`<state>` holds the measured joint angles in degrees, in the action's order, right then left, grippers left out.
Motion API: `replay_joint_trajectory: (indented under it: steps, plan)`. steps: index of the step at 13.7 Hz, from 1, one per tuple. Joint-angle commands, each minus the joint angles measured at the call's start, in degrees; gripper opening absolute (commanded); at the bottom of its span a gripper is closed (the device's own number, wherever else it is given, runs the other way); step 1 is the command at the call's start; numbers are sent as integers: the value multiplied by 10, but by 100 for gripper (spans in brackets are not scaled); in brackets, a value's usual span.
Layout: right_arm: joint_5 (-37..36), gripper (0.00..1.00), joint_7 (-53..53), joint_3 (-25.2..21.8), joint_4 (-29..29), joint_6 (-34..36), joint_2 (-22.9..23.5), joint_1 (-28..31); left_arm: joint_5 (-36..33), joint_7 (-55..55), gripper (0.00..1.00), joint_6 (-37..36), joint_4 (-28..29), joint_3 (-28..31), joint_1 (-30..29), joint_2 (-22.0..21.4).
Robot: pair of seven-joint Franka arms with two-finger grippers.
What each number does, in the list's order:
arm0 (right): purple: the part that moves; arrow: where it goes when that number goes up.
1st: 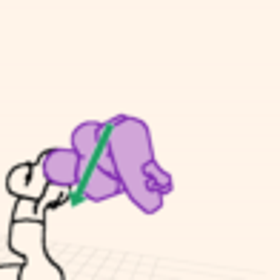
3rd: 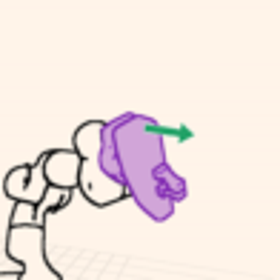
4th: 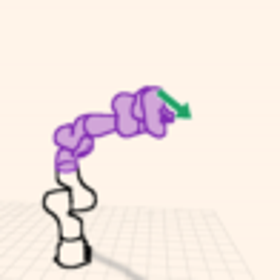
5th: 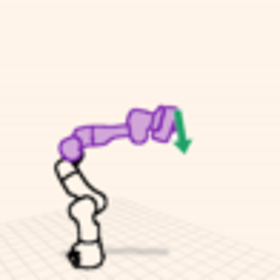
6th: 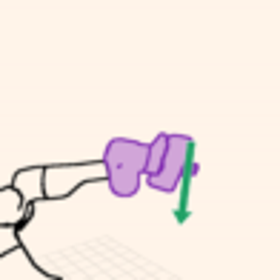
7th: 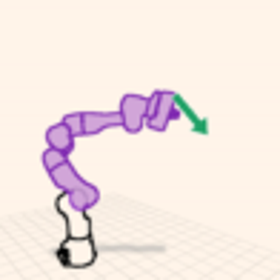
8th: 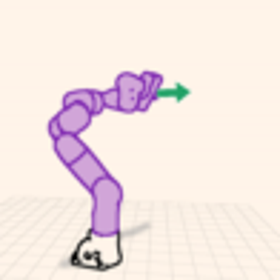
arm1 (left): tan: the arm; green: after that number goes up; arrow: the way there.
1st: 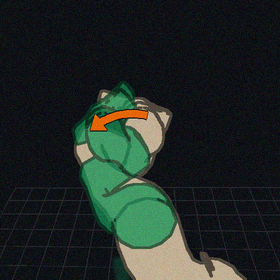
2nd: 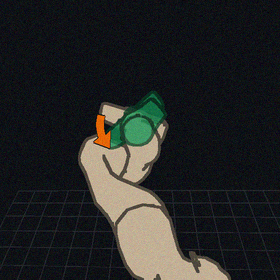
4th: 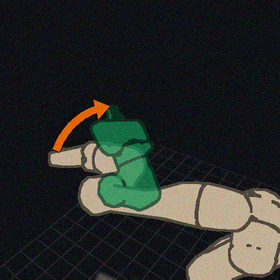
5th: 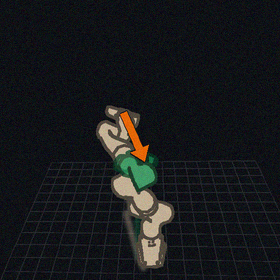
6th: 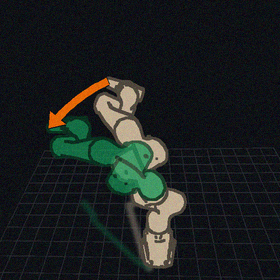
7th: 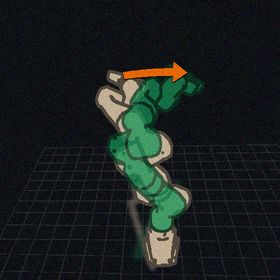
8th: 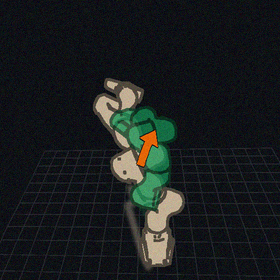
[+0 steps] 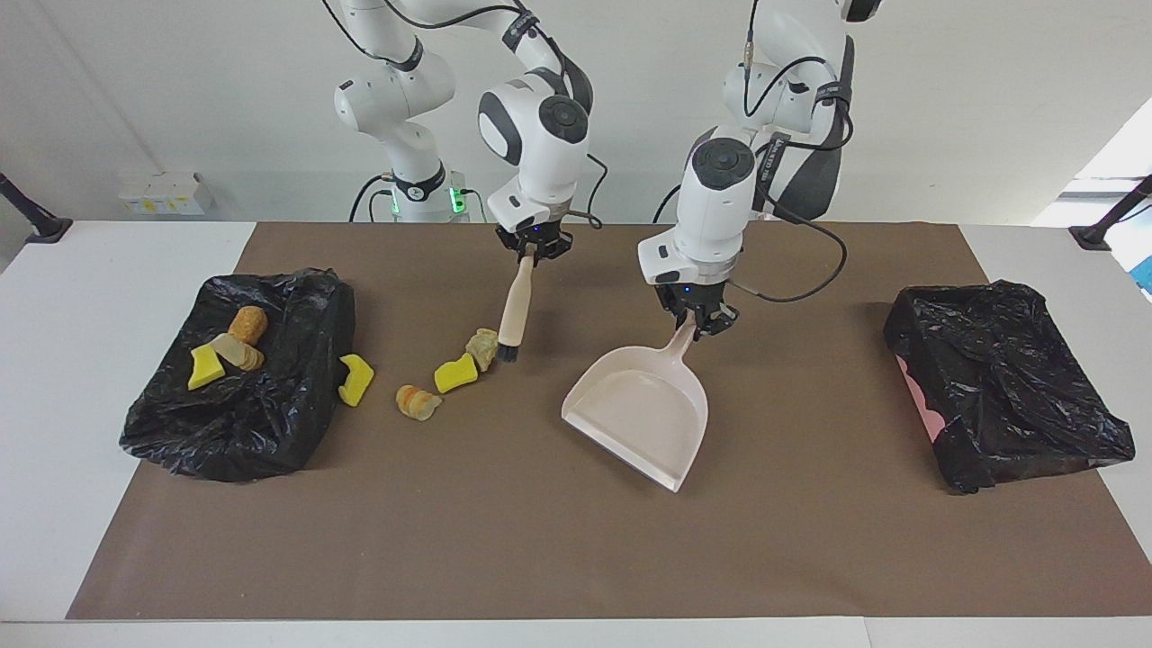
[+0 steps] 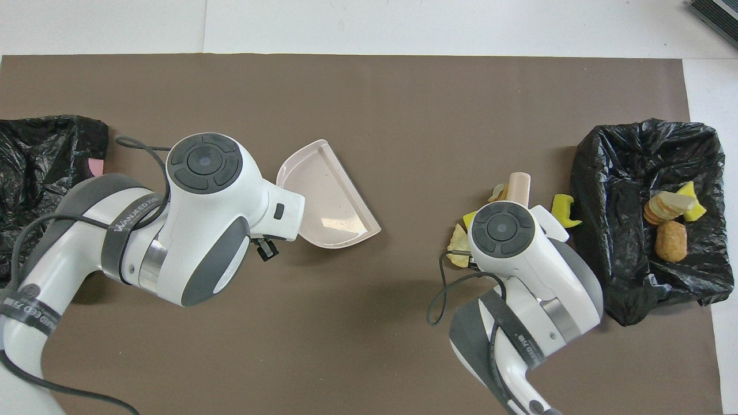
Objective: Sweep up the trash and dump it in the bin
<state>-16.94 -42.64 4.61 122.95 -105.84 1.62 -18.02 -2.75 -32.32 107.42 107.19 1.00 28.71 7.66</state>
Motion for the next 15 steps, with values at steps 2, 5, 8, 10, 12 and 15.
replay_joint_trajectory:
  steps: [2,5,8,10,12,15]
  plan:
    - [-39,0,0,7,5,43,-9,42,-6,-41,0,8,28,-3,-1,-27]
    - [-56,0,9,8,9,40,-6,84,-6,-148,0,66,79,-3,6,-48]
    - [-48,0,11,9,23,17,-8,94,-6,-164,0,110,132,-4,16,-70]
    - [-47,0,24,9,33,-6,-1,94,-6,-165,0,109,133,-4,16,-70]
    - [-21,0,53,9,46,-27,0,95,-6,-166,0,108,145,-4,20,-71]
    - [15,0,92,10,48,-32,0,85,-6,-164,0,116,157,-4,31,-73]
